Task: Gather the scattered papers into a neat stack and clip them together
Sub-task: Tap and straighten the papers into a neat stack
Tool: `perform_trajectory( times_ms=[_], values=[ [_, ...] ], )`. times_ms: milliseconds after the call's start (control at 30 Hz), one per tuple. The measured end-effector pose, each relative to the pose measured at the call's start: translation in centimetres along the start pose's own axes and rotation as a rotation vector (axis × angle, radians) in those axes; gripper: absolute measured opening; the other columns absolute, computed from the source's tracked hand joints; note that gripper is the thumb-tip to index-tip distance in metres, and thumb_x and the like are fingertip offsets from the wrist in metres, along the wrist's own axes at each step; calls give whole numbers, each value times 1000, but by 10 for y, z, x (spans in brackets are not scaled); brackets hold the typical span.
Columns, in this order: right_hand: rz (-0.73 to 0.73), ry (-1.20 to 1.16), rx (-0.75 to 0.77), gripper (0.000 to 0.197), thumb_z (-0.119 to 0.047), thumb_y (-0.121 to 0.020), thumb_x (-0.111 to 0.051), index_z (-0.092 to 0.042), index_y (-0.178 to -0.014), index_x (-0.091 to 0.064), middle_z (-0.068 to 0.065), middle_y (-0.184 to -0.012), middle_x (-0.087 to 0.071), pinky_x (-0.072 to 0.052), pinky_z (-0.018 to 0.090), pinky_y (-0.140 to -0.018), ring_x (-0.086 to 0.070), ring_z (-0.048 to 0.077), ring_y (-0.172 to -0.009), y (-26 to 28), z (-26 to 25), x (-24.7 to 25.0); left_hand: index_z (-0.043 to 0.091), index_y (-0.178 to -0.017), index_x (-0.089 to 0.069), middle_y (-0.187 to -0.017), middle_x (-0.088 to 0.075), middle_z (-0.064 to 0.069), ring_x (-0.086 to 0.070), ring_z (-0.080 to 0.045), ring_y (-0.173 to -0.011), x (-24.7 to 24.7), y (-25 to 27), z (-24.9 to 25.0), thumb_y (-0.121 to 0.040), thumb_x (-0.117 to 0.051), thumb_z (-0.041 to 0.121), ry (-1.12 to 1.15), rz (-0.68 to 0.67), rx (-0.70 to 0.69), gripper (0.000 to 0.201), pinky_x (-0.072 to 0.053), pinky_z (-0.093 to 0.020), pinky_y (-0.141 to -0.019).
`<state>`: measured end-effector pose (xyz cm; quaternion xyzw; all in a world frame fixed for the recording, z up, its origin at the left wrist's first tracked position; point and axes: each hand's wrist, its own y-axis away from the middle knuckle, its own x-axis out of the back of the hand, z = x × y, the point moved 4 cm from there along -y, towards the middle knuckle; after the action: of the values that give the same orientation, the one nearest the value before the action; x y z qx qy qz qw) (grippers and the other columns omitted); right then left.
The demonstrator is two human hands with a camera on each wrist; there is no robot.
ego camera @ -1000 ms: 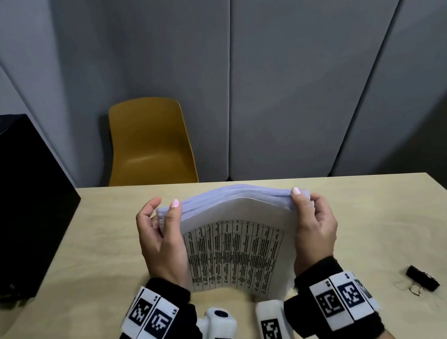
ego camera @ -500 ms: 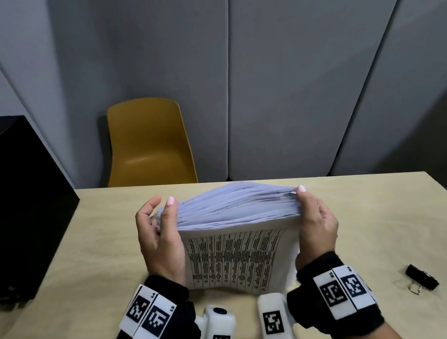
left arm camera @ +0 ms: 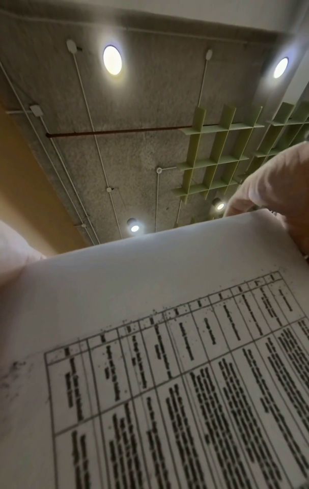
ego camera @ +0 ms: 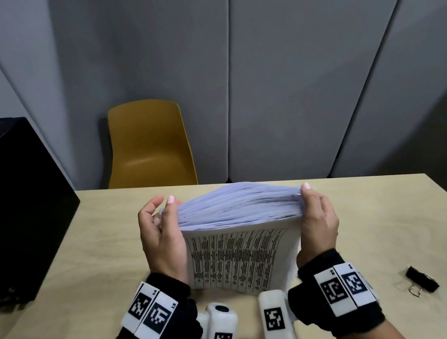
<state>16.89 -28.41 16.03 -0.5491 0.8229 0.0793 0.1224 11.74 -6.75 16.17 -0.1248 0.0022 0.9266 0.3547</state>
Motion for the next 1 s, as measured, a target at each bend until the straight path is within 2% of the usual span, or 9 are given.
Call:
perform_trajectory(
  times_ms=[167, 267, 367, 533, 633, 733, 800, 900, 1000],
  values=[
    [-20, 9, 29, 33, -47, -76, -66, -19, -62, -54, -5, -66, -50, -41, 23, -62, -47, 10, -64, 2, 3, 1, 26, -90, -51, -82, -60, 10, -57, 6, -70, 0, -1, 0, -94, -48, 24, -27, 22, -26, 5, -44, -16, -67],
    [-83, -1, 88, 48, -67, -57, -64, -21, -71, -58, -6, -75, -56, -44, 15, -65, -53, 5, -68, 2, 2, -1, 23, -93, -51, -80, -61, 3, -58, -10, -77, -1, -2, -2, -95, -45, 26, -52, 20, -36, 7, -45, -27, -72],
    [-330, 60, 187, 57, -64, -50, -65, -31, -96, -54, -5, -88, -54, -43, 10, -69, -55, -7, -70, 11, -3, -7, 15, -92, -53, -68, -52, 2, -50, -15, -69, 2, -4, -4, -97, -40, 34, -66, 90, -98, 23, -41, -30, -67],
    [-824, 271, 291, 98, -30, -53, -77, -40, -133, -21, 3, -103, -48, -43, 8, -82, -56, -3, -91, 23, -5, 0, 17, -60, -40, -59, -42, 1, -41, 0, -48, 7, -18, 6, -96, -38, 42, -53, 255, -86, 44, -35, -15, -49],
    [-831, 366, 271, 97, -7, -64, -76, -37, -138, -21, -9, -104, -57, -45, 10, -83, -59, 0, -92, 15, 5, 11, 15, -57, -38, -57, -41, 0, -40, -5, -50, 6, -26, 11, -94, -41, 46, -19, 296, -40, 49, -33, -17, -48],
    [-746, 325, 295, 46, 1, -71, -69, -26, -108, -63, -22, -93, -69, -49, 12, -76, -64, -4, -86, 5, 19, 11, 17, -63, -44, -64, -44, 0, -43, -13, -61, -2, -21, 15, -91, -39, 54, -34, 114, 9, 47, -35, -23, -58],
    [-635, 248, 244, 27, 8, -74, -67, -17, -84, -70, -18, -77, -73, -50, 13, -69, -65, -3, -75, -1, 28, 14, 20, -76, -50, -76, -48, 1, -51, -10, -67, -4, -11, 17, -84, -42, 62, 77, -160, 13, 43, -42, -22, -59],
    [-512, 188, 208, 24, 12, -79, -61, -11, -80, -67, -17, -69, -71, -50, 14, -66, -62, -2, -68, -4, 38, 20, 32, -106, -51, -105, -55, 11, -56, 5, -85, 7, 6, 8, -62, -62, 46, -49, -548, -150, 47, -50, -14, -70],
    [-507, 177, 218, 33, 12, -79, -61, -18, -71, -69, -16, -65, -70, -49, 13, -62, -61, -2, -63, 1, 37, 18, 37, -116, -47, -118, -56, 10, -55, -6, -96, 18, 4, -14, -64, -76, 14, -292, -618, -189, 63, -48, -15, -78]
  ],
)
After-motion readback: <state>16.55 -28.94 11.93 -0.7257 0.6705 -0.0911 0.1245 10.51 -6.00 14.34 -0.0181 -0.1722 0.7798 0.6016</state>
